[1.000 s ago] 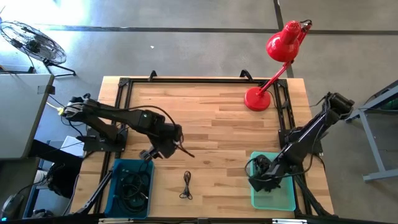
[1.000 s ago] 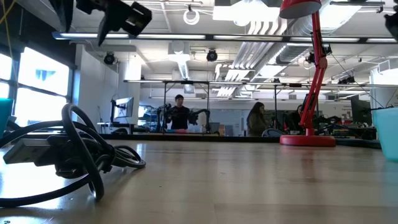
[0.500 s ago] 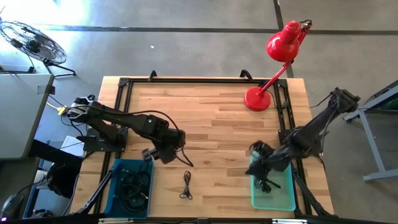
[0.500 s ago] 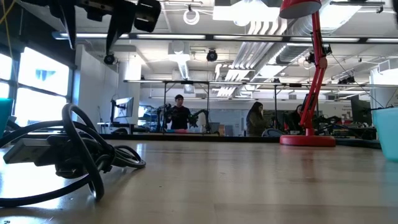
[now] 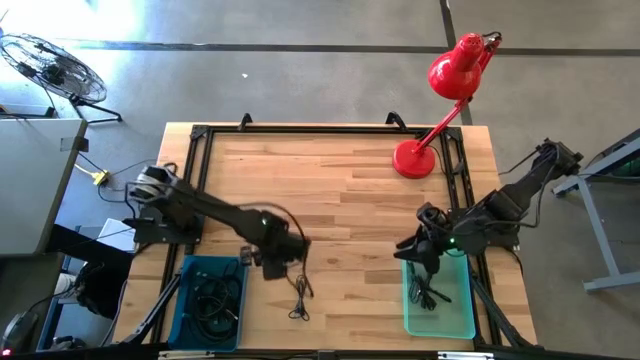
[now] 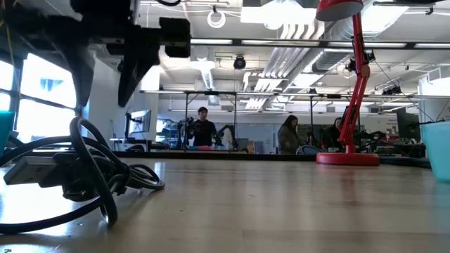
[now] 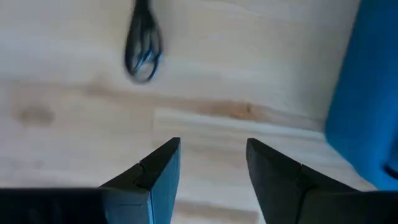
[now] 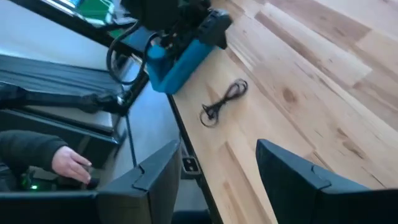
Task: Pick & Place USB Port
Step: Put the black charger cable into the light blue bin
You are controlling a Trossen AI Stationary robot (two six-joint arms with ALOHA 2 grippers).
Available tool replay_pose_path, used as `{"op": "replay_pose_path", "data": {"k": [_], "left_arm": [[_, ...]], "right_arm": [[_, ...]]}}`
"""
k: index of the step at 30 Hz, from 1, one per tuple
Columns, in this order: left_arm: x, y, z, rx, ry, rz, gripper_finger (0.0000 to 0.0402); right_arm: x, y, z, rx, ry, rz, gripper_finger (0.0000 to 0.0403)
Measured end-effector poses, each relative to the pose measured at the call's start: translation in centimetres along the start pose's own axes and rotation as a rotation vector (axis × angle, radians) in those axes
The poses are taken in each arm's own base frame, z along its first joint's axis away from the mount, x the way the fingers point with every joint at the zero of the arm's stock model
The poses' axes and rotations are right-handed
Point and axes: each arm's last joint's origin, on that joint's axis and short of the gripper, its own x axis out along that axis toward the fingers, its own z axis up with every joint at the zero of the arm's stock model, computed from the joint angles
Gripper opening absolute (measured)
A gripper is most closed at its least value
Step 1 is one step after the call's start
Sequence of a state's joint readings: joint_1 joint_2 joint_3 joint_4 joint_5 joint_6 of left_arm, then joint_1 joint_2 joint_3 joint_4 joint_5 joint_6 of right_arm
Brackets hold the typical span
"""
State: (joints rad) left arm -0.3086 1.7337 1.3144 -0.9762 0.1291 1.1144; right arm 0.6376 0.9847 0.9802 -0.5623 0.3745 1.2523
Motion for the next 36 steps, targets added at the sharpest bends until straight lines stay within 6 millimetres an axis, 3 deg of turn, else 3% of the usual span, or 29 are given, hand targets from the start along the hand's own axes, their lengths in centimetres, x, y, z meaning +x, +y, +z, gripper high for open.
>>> {"op": "replay_pose_path", "data": {"k": [7,13,17,27,32,36], "left_arm": [[3.0,-0.2,4.1,0.192,-0.011,0.066,0.0179],[2.5,0.6,6.9,0.251,-0.118,0.233,0.0179],[2.7,0.9,6.9,0.223,-0.118,0.259,0.0179],[8.5,1.6,6.4,0.208,-0.045,0.128,0.0179],[9.6,2.1,6.6,0.233,-0.052,0.144,0.0179],[10.0,2.6,6.7,0.23,-0.061,0.134,0.014]], "right_arm": [[0.4,-0.5,-0.1,0.008,0.022,-0.054,0.0199],[0.5,-1.1,0.1,0.007,0.063,-0.091,0.0199],[0.5,-1.0,0.1,-0.007,0.081,-0.082,0.0199],[0.5,-1.0,0.1,-0.029,0.098,-0.069,0.0199],[0.5,-1.0,0.1,-0.04,0.106,-0.065,0.0199],[0.5,-0.8,0.1,-0.066,0.106,-0.044,0.0199]]}}
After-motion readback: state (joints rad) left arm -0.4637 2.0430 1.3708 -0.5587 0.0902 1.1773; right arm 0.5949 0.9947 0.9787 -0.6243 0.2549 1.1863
